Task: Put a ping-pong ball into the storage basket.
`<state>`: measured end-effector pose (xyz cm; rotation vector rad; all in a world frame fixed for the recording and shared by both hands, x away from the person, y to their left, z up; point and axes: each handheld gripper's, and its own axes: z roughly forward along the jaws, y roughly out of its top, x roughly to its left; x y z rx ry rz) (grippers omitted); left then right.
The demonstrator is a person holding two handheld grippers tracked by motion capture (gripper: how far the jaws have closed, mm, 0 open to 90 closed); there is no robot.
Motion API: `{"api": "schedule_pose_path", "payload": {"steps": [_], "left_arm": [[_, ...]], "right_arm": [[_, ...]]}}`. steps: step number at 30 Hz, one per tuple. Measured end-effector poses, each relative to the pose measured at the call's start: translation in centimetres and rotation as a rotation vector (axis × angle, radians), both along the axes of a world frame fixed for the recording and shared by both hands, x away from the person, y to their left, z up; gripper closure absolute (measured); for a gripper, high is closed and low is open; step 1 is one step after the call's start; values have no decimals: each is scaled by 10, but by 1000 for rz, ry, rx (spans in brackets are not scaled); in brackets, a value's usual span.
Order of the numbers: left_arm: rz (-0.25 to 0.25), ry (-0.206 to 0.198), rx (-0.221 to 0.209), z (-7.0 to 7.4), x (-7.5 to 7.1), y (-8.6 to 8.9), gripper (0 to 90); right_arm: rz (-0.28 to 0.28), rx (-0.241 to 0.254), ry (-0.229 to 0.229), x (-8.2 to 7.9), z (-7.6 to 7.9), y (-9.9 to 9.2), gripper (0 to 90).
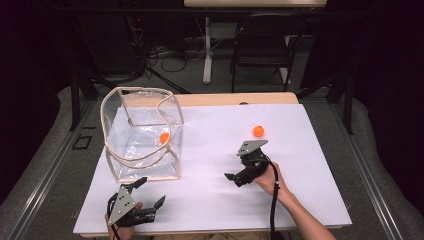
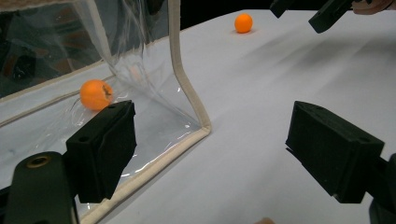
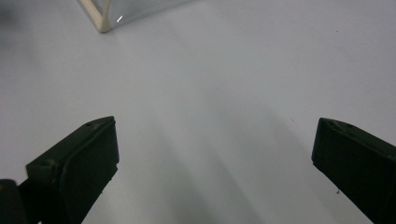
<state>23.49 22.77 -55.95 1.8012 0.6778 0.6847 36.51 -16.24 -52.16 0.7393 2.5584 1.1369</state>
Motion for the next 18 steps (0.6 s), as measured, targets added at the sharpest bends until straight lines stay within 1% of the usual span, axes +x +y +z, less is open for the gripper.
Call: {"api": "schedule_pose_path", "payload": {"steps": [7,11,18], "left_arm": [[-4,3,0,-1,1,-1,157],[-5,3,3,0,1,-1,157],[-3,4,3,0,1,-1,157]], "right_arm": [[-45,-28,-10,8,-5,-10,4],[-57,-39,-12,12,-6,-14,4],[-81,-34,-14,20,-7,-23,2]]}}
